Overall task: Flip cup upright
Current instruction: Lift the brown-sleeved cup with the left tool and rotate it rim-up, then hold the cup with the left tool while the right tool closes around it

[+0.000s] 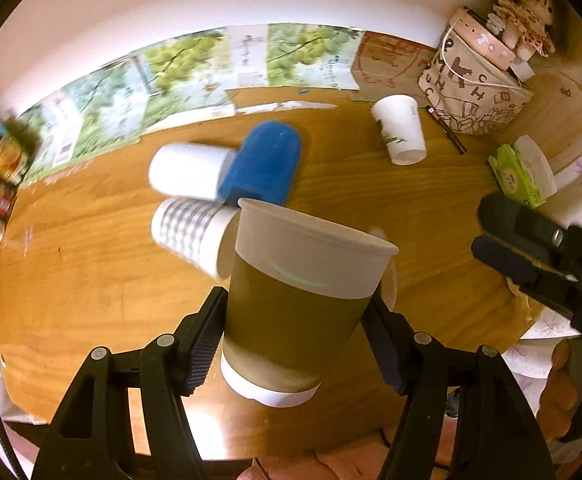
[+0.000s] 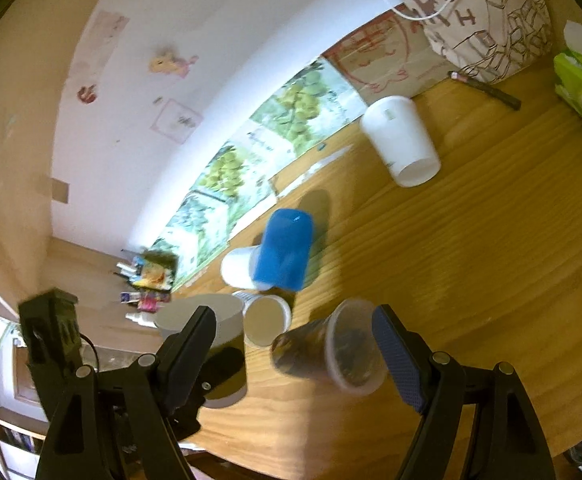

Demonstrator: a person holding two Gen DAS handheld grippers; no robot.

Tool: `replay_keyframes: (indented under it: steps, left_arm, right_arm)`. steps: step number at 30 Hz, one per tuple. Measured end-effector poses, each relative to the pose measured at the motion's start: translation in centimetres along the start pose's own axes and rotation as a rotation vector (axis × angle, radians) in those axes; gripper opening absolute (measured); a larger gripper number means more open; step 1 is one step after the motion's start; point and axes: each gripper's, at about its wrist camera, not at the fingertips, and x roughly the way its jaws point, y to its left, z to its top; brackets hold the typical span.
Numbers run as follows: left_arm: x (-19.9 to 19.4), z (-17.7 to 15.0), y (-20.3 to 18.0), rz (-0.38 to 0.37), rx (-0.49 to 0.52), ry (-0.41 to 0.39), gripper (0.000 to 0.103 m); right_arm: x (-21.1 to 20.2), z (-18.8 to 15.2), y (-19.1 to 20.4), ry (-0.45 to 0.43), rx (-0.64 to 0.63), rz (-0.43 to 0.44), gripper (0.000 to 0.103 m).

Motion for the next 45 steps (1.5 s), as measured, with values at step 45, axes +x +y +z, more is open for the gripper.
replay_keyframes:
  steps: [45]
  left_arm:
    - [8.0,-13.6,9.1,-0.199,-0.336,0.183,0.07]
  right_arm:
    - [8.0,-12.2,3.2,0.285,-0.039,-0.102,0.081]
